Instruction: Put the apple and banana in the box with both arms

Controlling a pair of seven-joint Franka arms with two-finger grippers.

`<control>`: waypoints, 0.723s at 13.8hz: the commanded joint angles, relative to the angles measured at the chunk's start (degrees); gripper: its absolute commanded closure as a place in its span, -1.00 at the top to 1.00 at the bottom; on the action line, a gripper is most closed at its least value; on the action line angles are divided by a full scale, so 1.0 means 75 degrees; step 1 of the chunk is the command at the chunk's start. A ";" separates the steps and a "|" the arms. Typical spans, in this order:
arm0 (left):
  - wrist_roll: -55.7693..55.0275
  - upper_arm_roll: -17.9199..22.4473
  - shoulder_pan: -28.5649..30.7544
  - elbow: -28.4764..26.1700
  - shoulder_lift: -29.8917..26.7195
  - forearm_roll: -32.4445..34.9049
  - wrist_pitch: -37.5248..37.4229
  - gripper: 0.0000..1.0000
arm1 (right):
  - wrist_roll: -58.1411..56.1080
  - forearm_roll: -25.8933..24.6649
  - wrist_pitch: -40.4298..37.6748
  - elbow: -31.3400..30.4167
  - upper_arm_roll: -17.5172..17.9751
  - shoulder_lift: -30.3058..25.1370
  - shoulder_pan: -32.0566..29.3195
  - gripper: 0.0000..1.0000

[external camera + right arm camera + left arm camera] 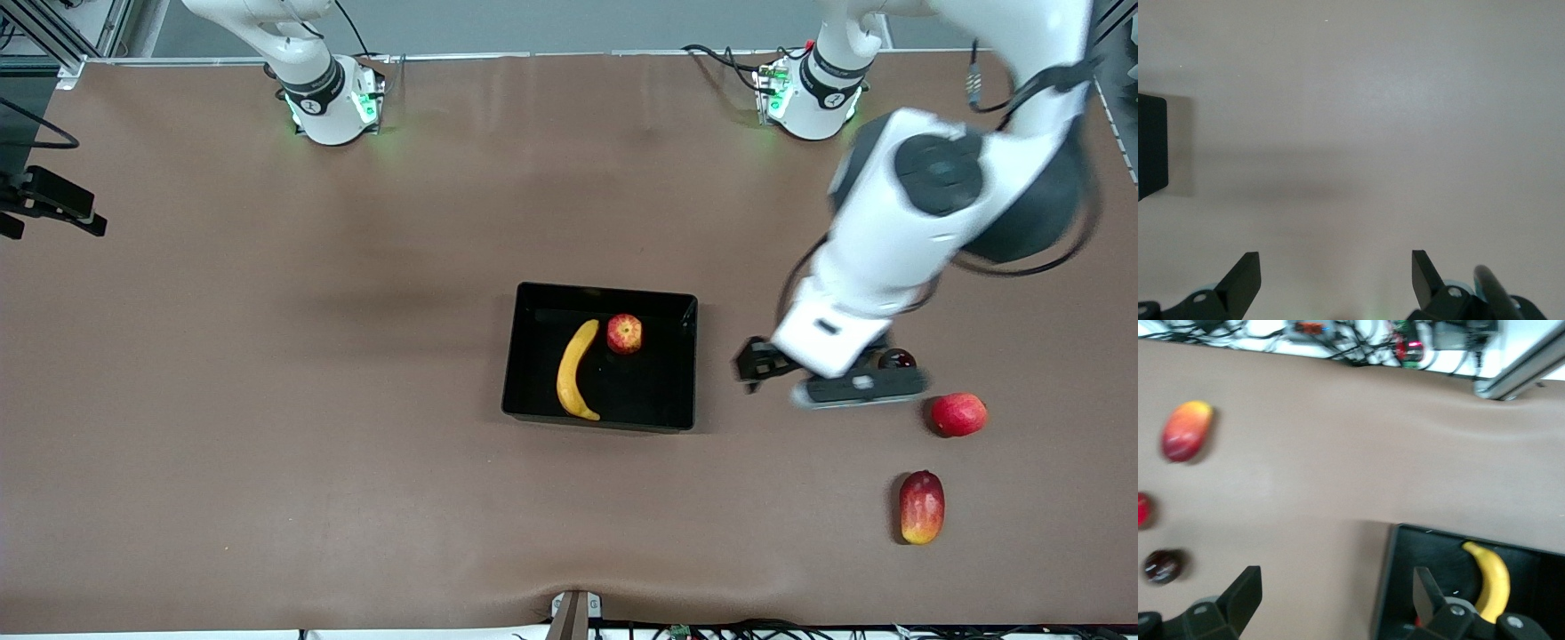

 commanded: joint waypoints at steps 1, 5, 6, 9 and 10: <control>0.0666 -0.0034 0.0522 -0.0294 -0.0864 -0.0289 -0.0864 1.00 | 0.0102 0.0112 0.0009 -0.0101 0.0039 -0.0153 -0.0102 1.00; 0.2293 -0.0022 0.1413 -0.0306 -0.1639 -0.0335 -0.1978 1.00 | 0.0102 0.0112 0.0009 -0.0090 0.0039 -0.0154 -0.0090 1.00; 0.2704 -0.0034 0.1682 -0.0295 -0.1780 -0.0440 -0.2247 1.00 | 0.0102 0.0112 0.0009 -0.0090 0.0039 -0.0153 -0.0101 1.00; 0.3736 0.0036 0.2247 -0.0376 -0.2237 -0.1155 -0.2869 1.00 | 0.0102 0.0112 0.0009 -0.0101 0.0039 -0.0153 -0.0090 1.00; 0.3878 0.0280 0.2073 -0.0458 -0.2389 -0.1168 -0.2952 1.00 | 0.0102 0.0112 -0.0003 -0.0101 0.0039 -0.0153 -0.0078 1.00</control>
